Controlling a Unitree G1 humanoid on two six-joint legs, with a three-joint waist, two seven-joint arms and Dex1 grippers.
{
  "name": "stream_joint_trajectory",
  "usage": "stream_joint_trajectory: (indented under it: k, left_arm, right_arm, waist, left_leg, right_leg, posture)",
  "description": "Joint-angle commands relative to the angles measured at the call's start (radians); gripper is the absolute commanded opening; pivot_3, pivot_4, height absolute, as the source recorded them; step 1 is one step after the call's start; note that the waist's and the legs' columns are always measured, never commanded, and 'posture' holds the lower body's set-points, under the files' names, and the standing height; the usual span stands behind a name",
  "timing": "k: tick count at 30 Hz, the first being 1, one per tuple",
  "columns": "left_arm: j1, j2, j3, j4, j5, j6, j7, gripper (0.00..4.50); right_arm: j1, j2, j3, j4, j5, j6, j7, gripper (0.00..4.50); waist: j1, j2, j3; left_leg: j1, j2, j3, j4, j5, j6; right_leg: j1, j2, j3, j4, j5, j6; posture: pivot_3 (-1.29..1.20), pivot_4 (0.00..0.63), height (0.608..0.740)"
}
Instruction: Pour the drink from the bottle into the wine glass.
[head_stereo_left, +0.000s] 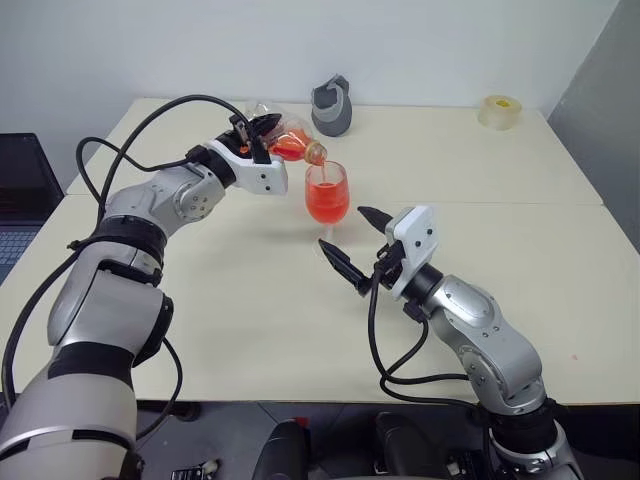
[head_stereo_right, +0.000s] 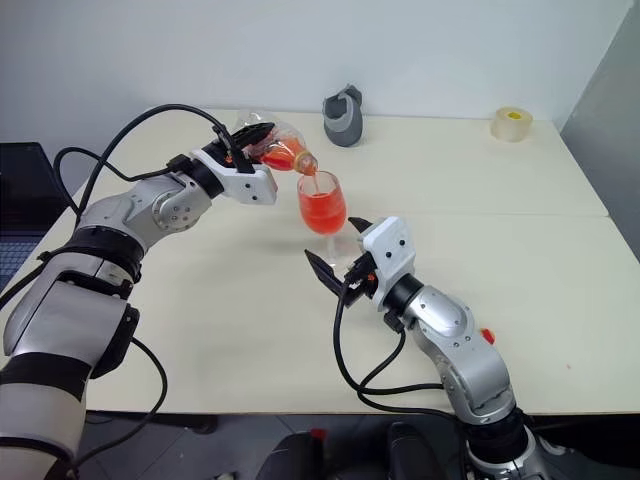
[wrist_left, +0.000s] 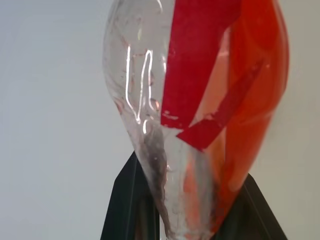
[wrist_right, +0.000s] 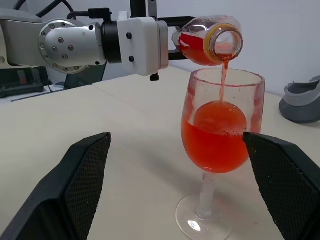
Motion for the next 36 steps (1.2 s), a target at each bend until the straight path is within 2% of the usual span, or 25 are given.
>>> stream_joint_trajectory:
  k: [1, 9, 15, 21, 25, 32, 36]
  left_arm:
    - [0.012, -0.01, 0.07, -0.065, -0.095, 0.001, -0.045, 0.69]
    - [0.134, -0.07, 0.222, -0.185, -0.353, 0.083, -0.274, 0.69]
    - [0.313, -0.134, 0.432, -0.369, -0.664, 0.374, -0.448, 0.69]
    - [0.478, -0.203, 0.618, -0.455, -0.904, 0.596, -0.514, 0.69]
    - [0.514, -0.228, 0.672, -0.41, -0.957, 0.641, -0.544, 0.69]
    - [0.509, -0.223, 0.663, -0.295, -0.905, 0.563, -0.546, 0.69]
    - [0.498, -0.234, 0.689, -0.225, -0.927, 0.533, -0.554, 2.09]
  right_arm:
    - [-0.017, -0.003, -0.016, -0.022, 0.005, -0.029, 0.013, 4.5]
    - [-0.03, -0.035, -0.022, -0.029, 0.027, -0.019, 0.06, 4.5]
    - [-0.046, -0.135, -0.02, -0.066, 0.089, 0.046, 0.168, 4.5]
    - [-0.097, -0.15, -0.02, -0.04, 0.135, 0.093, 0.201, 4.5]
    - [-0.133, -0.141, -0.002, -0.014, 0.15, 0.12, 0.216, 4.5]
    - [-0.162, -0.146, 0.018, 0.021, 0.141, 0.123, 0.248, 4.5]
    - [-0.168, -0.155, 0.023, 0.028, 0.136, 0.125, 0.263, 4.5]
  waist:
    - [0.0, 0.0, 0.0]
    - [-0.001, 0.0, 0.0]
    - [-0.005, 0.0, 0.0]
    - [-0.004, 0.0, 0.0]
    - [0.002, -0.001, -0.001]
    - [0.003, -0.002, -0.001]
    - [0.002, -0.002, -0.002]
  left_leg:
    - [0.0, 0.0, 0.0, 0.0, 0.0, 0.0]
    - [0.0, 0.0, 0.0, 0.0, 0.0, 0.0]
    - [0.0, 0.001, -0.003, 0.001, 0.0, 0.0]
    - [0.001, 0.001, -0.007, 0.002, 0.0, 0.0]
    - [-0.001, 0.001, -0.008, 0.004, 0.0, 0.0]
    - [-0.001, 0.0, -0.009, 0.006, 0.0, 0.0]
    - [-0.001, 0.0, -0.009, 0.006, 0.0, 0.0]
  right_leg:
    - [0.0, 0.0, 0.0, 0.0, 0.0, 0.0]
    - [0.0, 0.0, 0.0, 0.001, 0.0, 0.0]
    - [0.0, 0.0, 0.001, 0.001, 0.0, 0.0]
    - [0.0, 0.0, 0.001, 0.003, 0.0, 0.0]
    - [0.0, 0.0, -0.001, 0.003, 0.0, 0.0]
    - [0.002, -0.001, -0.002, 0.003, 0.0, 0.0]
    - [0.002, -0.001, -0.001, 0.003, 0.0, 0.0]
  posture:
    - [0.0, 0.15, 0.74]
    - [0.0, 0.15, 0.74]
    - [0.0, 0.15, 0.74]
    - [0.0, 0.15, 0.74]
    - [0.0, 0.15, 0.74]
    - [0.0, 0.15, 0.74]
    - [0.0, 0.15, 0.74]
